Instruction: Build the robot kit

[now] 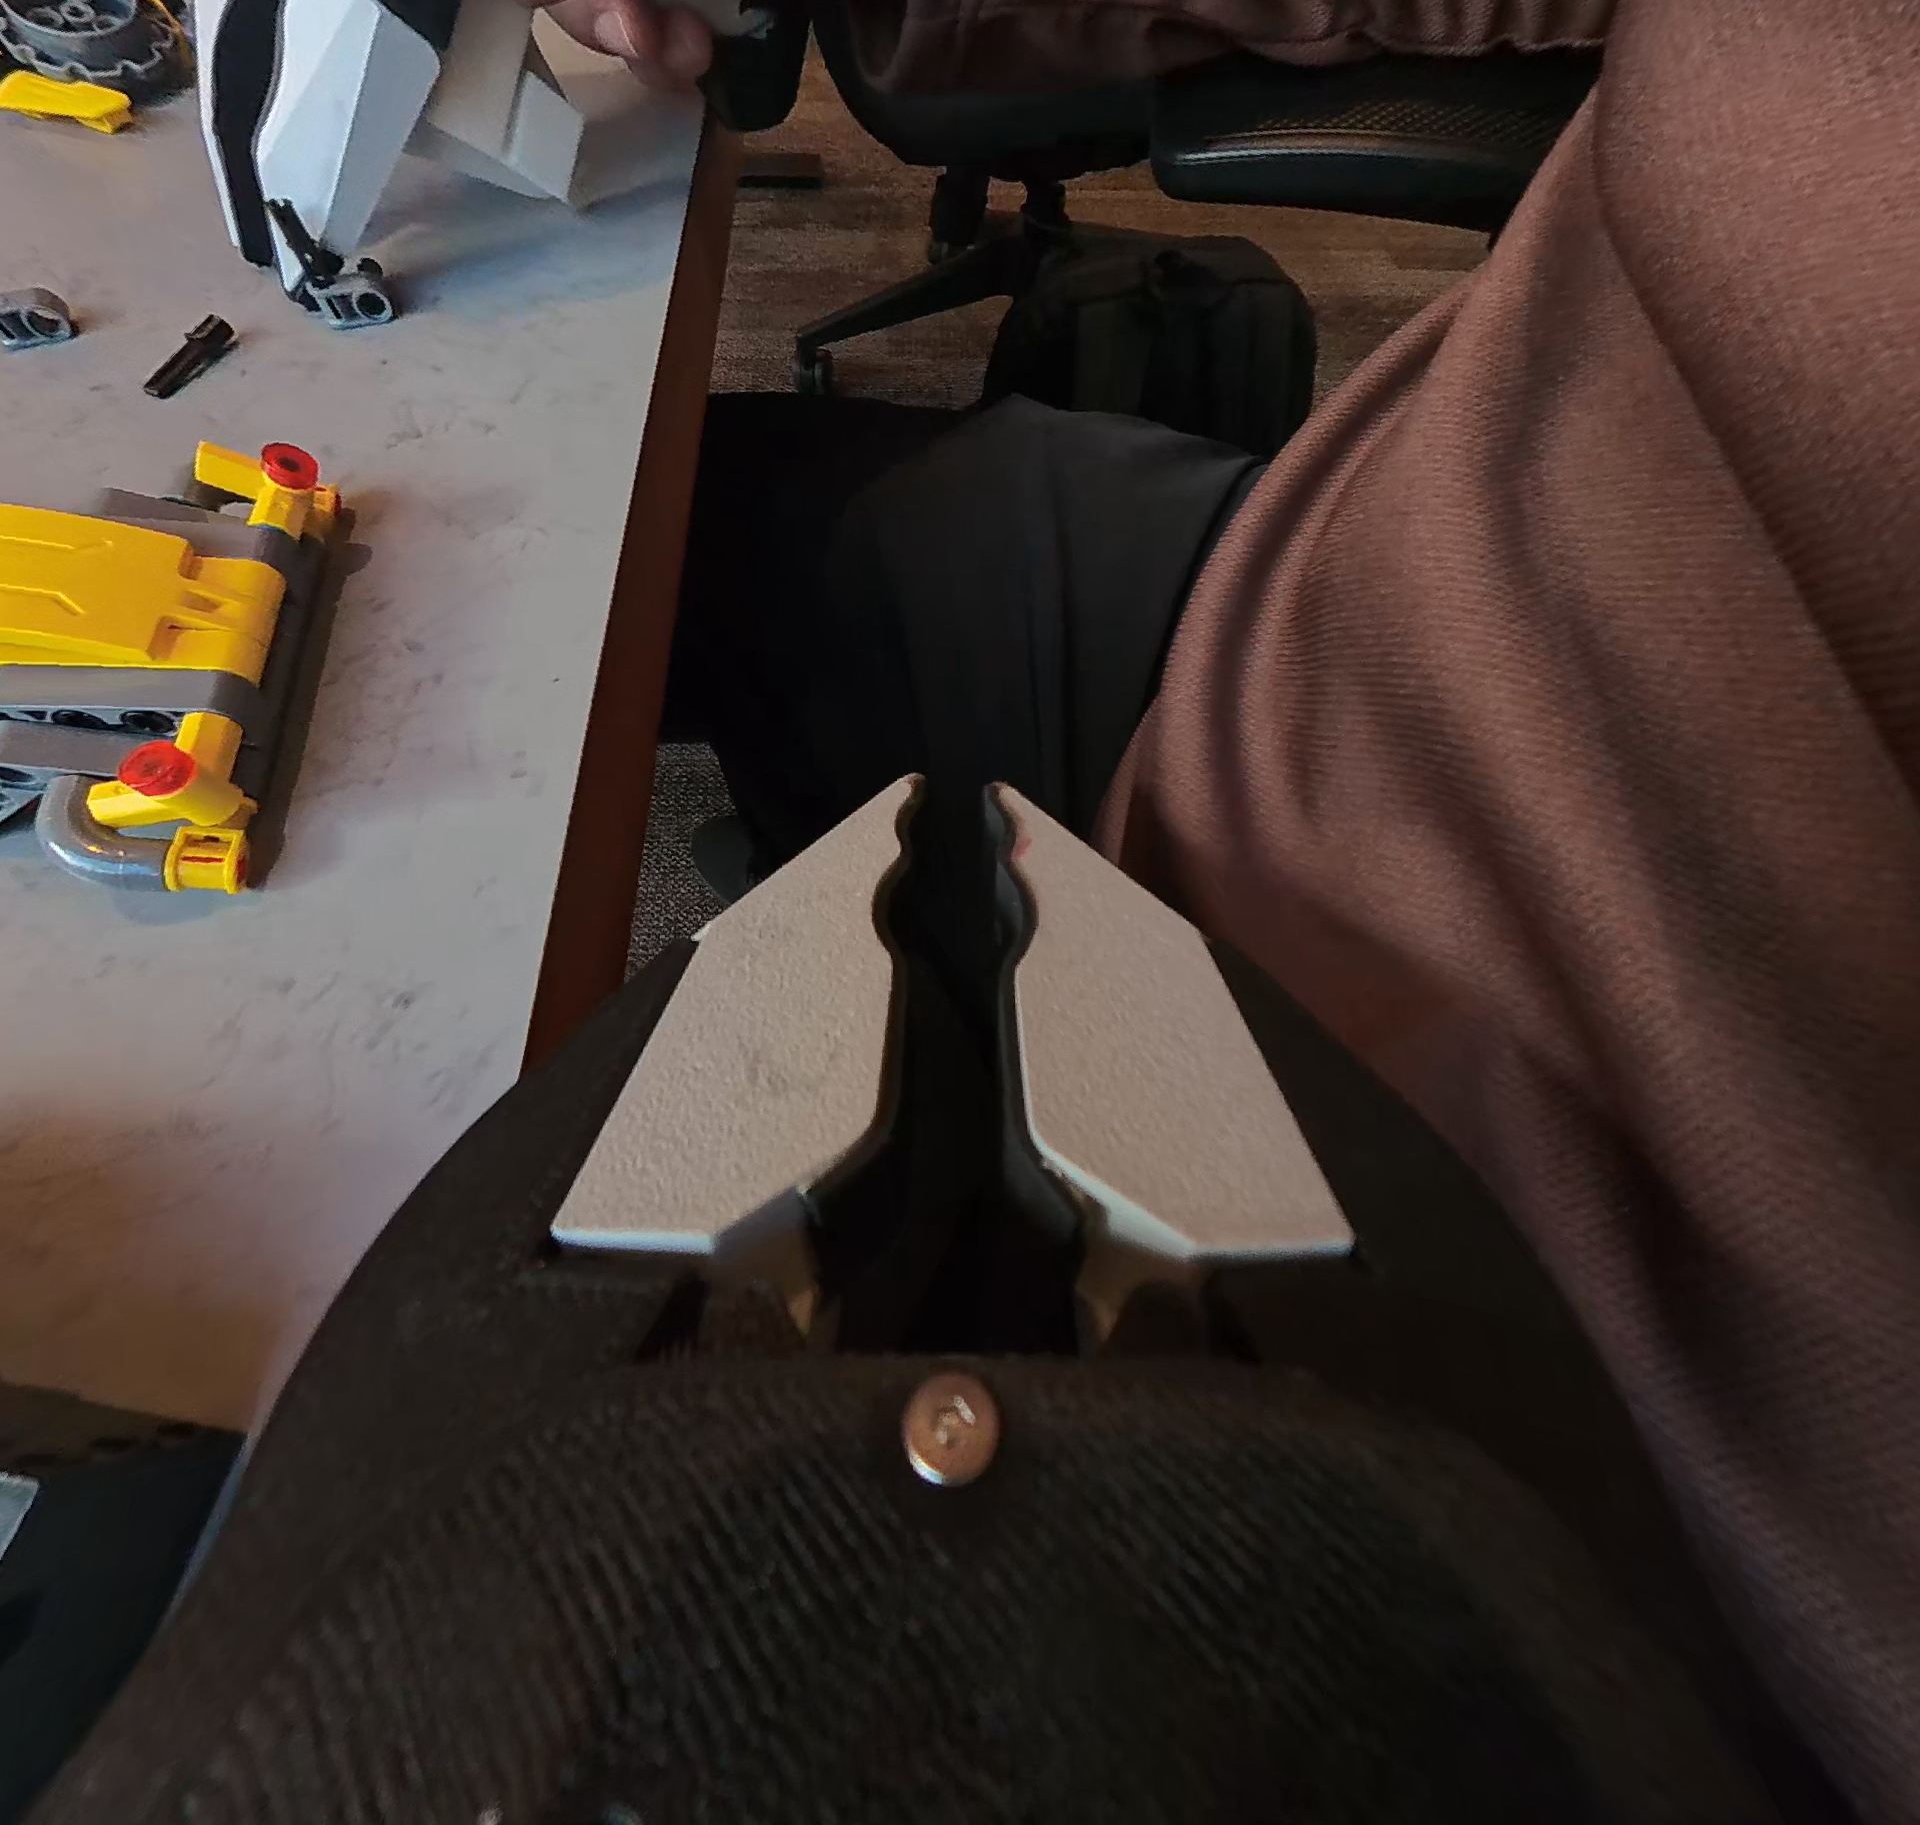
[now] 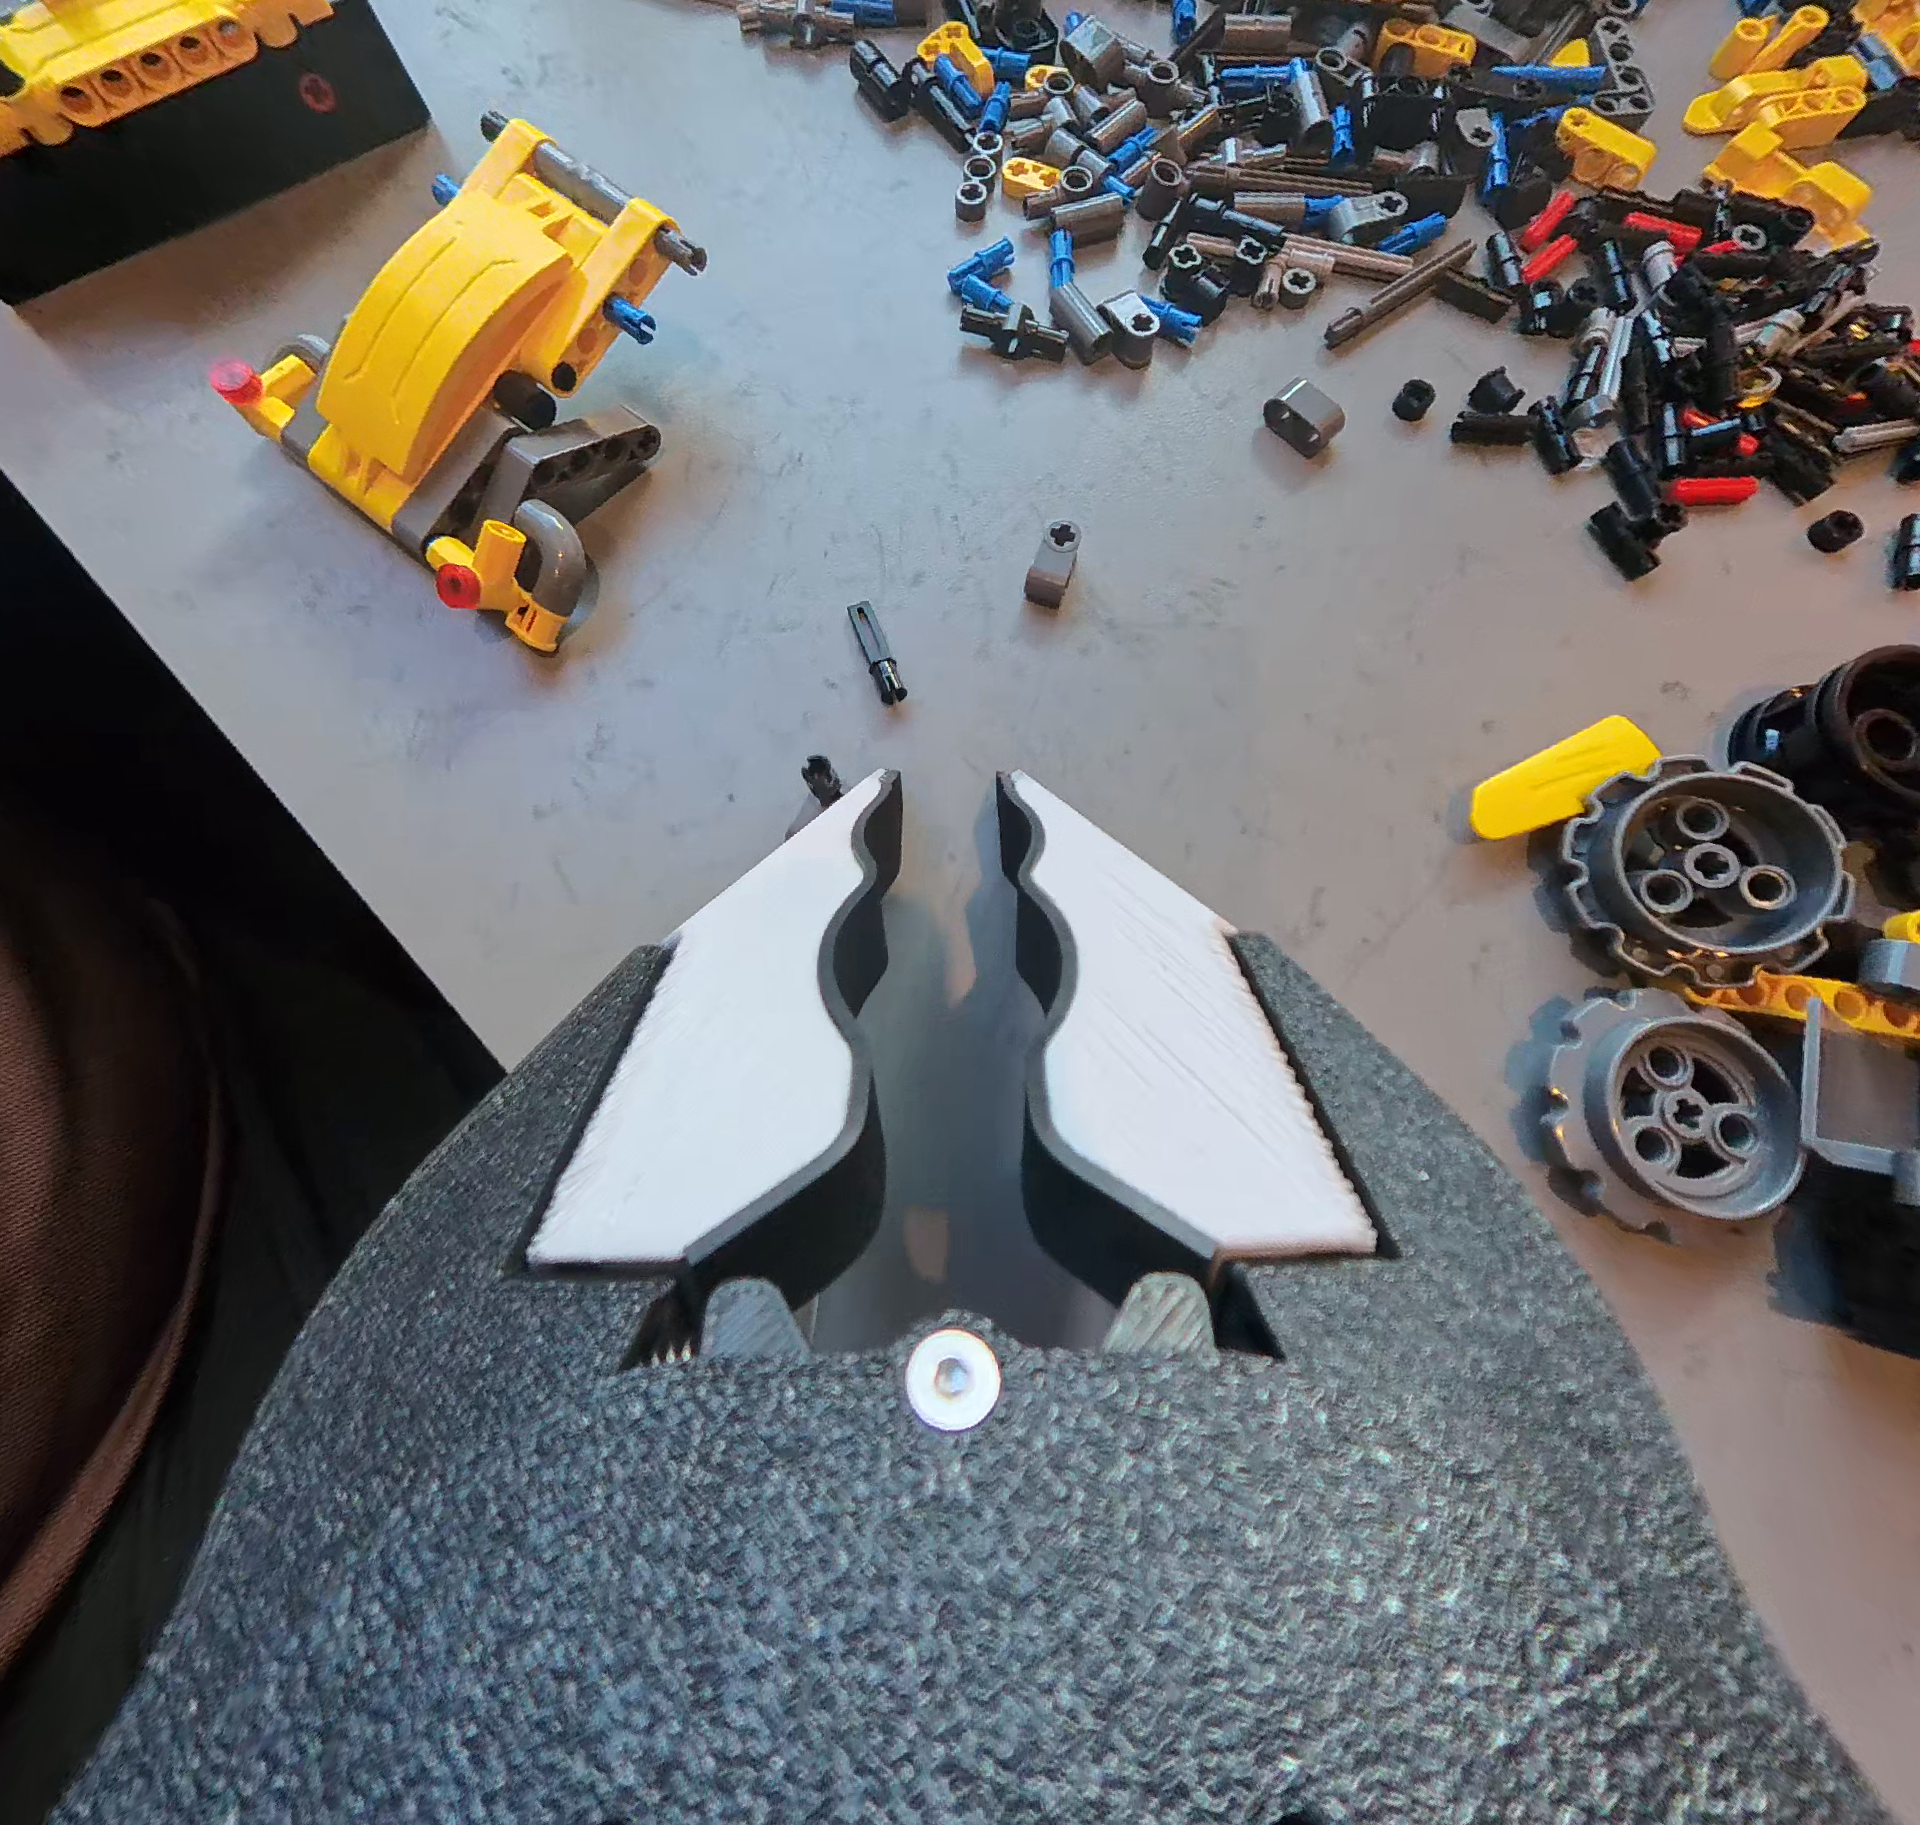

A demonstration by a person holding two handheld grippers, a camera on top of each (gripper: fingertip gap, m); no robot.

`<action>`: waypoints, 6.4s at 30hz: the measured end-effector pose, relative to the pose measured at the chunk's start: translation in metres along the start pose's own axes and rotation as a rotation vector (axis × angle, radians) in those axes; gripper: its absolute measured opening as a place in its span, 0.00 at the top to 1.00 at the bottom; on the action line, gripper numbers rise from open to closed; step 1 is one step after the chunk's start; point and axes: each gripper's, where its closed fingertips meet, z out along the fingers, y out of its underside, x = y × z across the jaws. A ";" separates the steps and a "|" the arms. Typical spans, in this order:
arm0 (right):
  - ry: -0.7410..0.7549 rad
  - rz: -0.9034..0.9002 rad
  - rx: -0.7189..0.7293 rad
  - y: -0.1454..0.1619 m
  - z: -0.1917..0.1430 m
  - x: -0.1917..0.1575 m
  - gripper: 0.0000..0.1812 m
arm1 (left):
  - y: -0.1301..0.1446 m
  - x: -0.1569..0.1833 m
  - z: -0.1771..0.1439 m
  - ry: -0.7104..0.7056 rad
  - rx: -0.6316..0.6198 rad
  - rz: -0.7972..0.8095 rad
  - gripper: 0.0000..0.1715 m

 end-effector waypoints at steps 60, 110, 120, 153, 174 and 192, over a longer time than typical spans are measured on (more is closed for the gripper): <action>-0.079 -0.020 0.005 0.010 -0.012 -0.043 0.93 | 0.004 -0.002 -0.004 -0.012 -0.011 -0.016 0.96; -0.057 -0.001 0.131 -0.005 -0.022 -0.020 0.87 | 0.004 0.000 -0.003 -0.012 -0.019 -0.002 0.96; -0.070 -0.036 0.084 -0.004 -0.009 -0.020 0.89 | 0.004 -0.001 -0.004 -0.017 -0.016 -0.004 0.96; -0.156 -0.319 0.022 -0.005 -0.027 -0.011 0.89 | 0.000 -0.004 -0.003 -0.039 -0.001 -0.001 0.97; -0.456 -0.041 0.046 -0.028 -0.023 -0.059 0.97 | -0.076 -0.057 -0.019 -0.379 0.044 0.255 0.88; -0.850 0.279 0.000 -0.035 -0.057 -0.161 0.97 | -0.091 -0.035 -0.007 -0.427 -0.039 0.671 0.97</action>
